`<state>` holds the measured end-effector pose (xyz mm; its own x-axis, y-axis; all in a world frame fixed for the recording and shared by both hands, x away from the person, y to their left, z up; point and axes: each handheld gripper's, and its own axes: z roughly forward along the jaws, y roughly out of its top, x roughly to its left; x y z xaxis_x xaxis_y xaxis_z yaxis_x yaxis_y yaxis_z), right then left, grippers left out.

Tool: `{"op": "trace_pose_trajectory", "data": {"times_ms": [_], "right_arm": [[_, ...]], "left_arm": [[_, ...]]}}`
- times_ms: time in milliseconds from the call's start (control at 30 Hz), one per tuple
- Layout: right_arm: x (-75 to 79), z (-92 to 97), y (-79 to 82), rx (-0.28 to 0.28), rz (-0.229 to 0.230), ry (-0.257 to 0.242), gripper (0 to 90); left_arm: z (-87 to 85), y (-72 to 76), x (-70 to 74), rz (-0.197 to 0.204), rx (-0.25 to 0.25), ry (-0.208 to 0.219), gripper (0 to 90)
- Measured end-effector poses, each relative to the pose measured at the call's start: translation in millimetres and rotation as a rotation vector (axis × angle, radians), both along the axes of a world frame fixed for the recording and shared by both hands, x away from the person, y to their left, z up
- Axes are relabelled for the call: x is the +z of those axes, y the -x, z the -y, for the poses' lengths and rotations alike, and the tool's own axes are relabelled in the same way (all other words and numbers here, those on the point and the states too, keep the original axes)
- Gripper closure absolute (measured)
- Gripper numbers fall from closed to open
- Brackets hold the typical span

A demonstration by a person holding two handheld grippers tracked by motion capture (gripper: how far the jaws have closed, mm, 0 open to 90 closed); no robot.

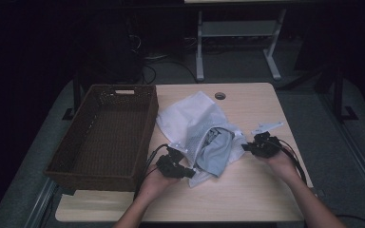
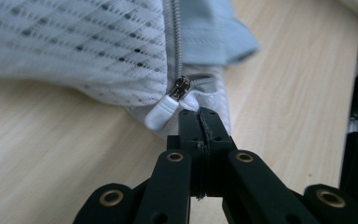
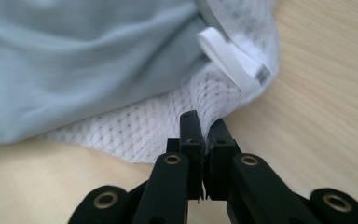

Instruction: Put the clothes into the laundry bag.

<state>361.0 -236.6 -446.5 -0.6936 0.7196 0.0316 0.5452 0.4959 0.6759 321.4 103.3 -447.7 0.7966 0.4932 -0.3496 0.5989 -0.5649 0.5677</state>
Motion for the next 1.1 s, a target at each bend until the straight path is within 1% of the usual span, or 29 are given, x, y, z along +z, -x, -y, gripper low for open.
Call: {"op": "trace_pose_trajectory", "data": {"times_ms": [67,133,167,200,233,300,367,400,433,467,500,533,567,600,633,700,733,800,900,933,1000,1100], "right_arm": [[3.2,2.3,12.2,0.014,-0.005,-0.009,87.2],[5.1,4.1,24.4,0.028,0.000,-0.016,87.2],[5.7,4.6,30.3,0.033,-0.008,-0.021,87.2],[6.1,4.9,37.8,0.042,-0.008,-0.017,87.3],[5.9,5.1,42.6,0.046,-0.006,-0.020,87.2],[5.2,5.7,54.0,0.058,-0.019,-0.021,87.3],[4.0,6.2,65.4,0.067,-0.024,-0.030,87.3],[3.1,6.2,69.9,0.074,-0.031,-0.031,87.3],[2.1,6.2,74.3,0.083,-0.035,-0.027,87.3],[1.8,6.0,76.6,0.082,-0.040,-0.026,87.3],[1.6,5.7,78.2,0.086,-0.043,-0.025,87.3],[2.1,5.5,78.5,0.089,-0.041,-0.022,87.3],[2.8,5.2,78.1,0.089,-0.039,-0.022,87.3],[2.9,5.2,77.4,0.089,-0.040,-0.023,87.3],[2.7,5.3,77.0,0.090,-0.043,-0.026,87.3],[1.7,5.4,76.7,0.094,-0.046,-0.022,87.3],[1.2,5.4,76.6,0.097,-0.047,-0.020,87.3],[1.2,5.2,76.4,0.095,-0.051,-0.018,87.3],[1.1,5.1,76.3,0.093,-0.053,-0.019,87.3],[0.8,5.1,76.2,0.094,-0.052,-0.018,87.3],[-0.1,5.3,75.8,0.097,-0.054,-0.018,87.3],[-0.4,5.6,75.4,0.097,-0.060,-0.017,87.3]], "left_arm": [[-1.9,-0.9,0.1,0.003,0.017,-0.007,88.9],[-3.8,-1.7,0.0,0.002,0.032,-0.014,88.8],[-4.7,-2.1,-0.3,0.000,0.041,-0.014,88.7],[-5.4,-2.5,-0.5,0.001,0.044,-0.017,88.7],[-6.1,-2.7,-0.7,0.001,0.055,-0.018,88.6],[-7.8,-3.5,-0.9,0.005,0.068,-0.021,88.1],[-9.4,-3.4,0.6,0.016,0.084,-0.025,86.3],[-10.4,-2.8,3.9,0.026,0.091,-0.029,83.5],[-10.6,-1.7,7.0,0.036,0.099,-0.026,78.5],[-10.6,0.3,12.8,0.055,0.102,-0.023,74.8],[-10.8,2.5,19.6,0.073,0.103,-0.010,70.2],[-10.5,5.9,29.7,0.096,0.107,0.006,66.2],[-10.1,9.3,38.1,0.124,0.111,0.011,62.7],[-10.1,12.3,46.2,0.153,0.107,0.013,60.1],[-10.0,14.4,51.5,0.166,0.102,0.024,58.9],[-6.6,19.0,61.1,0.182,0.070,0.064,58.2],[-2.3,20.7,63.3,0.185,0.046,0.067,57.0],[10.8,22.4,61.3,0.185,-0.005,0.060,54.6],[35.6,22.1,48.4,0.166,-0.081,0.033,51.9],[45.7,20.9,41.9,0.157,-0.108,0.011,51.1],[57.4,18.4,33.0,0.154,-0.133,-0.020,49.3],[71.5,13.3,20.4,0.160,-0.152,-0.060,46.7]]}}
